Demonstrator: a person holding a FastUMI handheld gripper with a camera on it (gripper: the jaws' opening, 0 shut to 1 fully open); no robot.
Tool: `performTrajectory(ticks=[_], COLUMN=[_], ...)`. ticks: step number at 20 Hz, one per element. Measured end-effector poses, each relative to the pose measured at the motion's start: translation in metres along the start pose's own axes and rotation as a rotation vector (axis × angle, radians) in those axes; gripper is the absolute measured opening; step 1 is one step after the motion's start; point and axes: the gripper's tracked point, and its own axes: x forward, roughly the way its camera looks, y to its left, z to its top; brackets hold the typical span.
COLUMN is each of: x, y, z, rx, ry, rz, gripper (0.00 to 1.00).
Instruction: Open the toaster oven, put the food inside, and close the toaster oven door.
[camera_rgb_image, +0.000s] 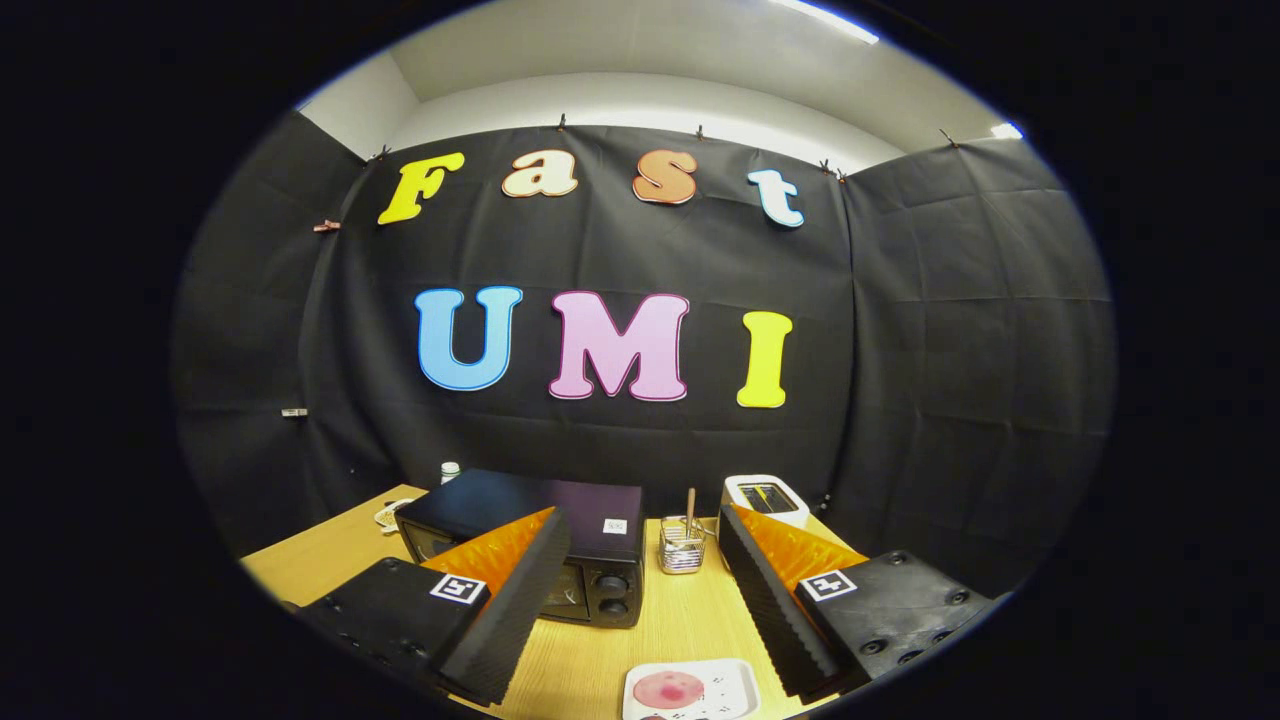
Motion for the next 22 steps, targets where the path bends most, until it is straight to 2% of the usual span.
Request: performTrajectory(ticks=[10,22], x=[0.023,0.09], y=[0.048,0.13], z=[-0.039,-0.069], rx=[0.038,0.068], ry=[0.104,0.184], rz=[0.014,0.008], gripper=[0.98,0.98])
